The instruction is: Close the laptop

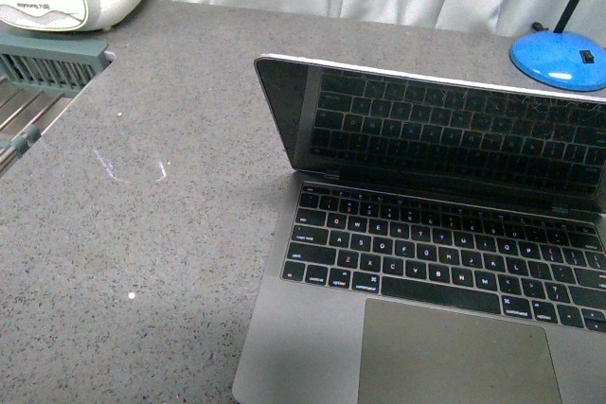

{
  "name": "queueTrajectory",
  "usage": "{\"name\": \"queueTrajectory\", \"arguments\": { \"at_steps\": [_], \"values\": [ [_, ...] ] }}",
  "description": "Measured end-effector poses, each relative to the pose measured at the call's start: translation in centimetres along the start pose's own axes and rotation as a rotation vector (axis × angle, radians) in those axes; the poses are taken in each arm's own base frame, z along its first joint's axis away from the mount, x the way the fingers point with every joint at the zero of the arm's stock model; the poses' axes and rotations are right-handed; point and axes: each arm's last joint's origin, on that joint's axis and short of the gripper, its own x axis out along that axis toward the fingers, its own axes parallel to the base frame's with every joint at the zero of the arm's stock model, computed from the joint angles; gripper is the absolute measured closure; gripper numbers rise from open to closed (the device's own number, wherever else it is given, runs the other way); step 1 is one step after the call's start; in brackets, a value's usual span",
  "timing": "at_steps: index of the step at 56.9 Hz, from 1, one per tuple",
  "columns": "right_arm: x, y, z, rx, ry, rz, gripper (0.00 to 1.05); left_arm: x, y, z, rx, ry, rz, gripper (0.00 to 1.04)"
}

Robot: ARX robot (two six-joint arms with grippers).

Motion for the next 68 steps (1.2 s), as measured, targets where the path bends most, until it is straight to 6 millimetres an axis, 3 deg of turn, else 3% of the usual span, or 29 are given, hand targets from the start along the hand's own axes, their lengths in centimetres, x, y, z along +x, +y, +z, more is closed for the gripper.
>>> {"name": "queueTrajectory", "arguments": {
  "at_steps": [68],
  "values": [
    [0.00, 0.00, 0.00, 0.000, 0.000, 0.000, 0.09, 0.00, 0.00, 0.00, 0.000, 0.000, 0.000, 0.06]
  ]
}}
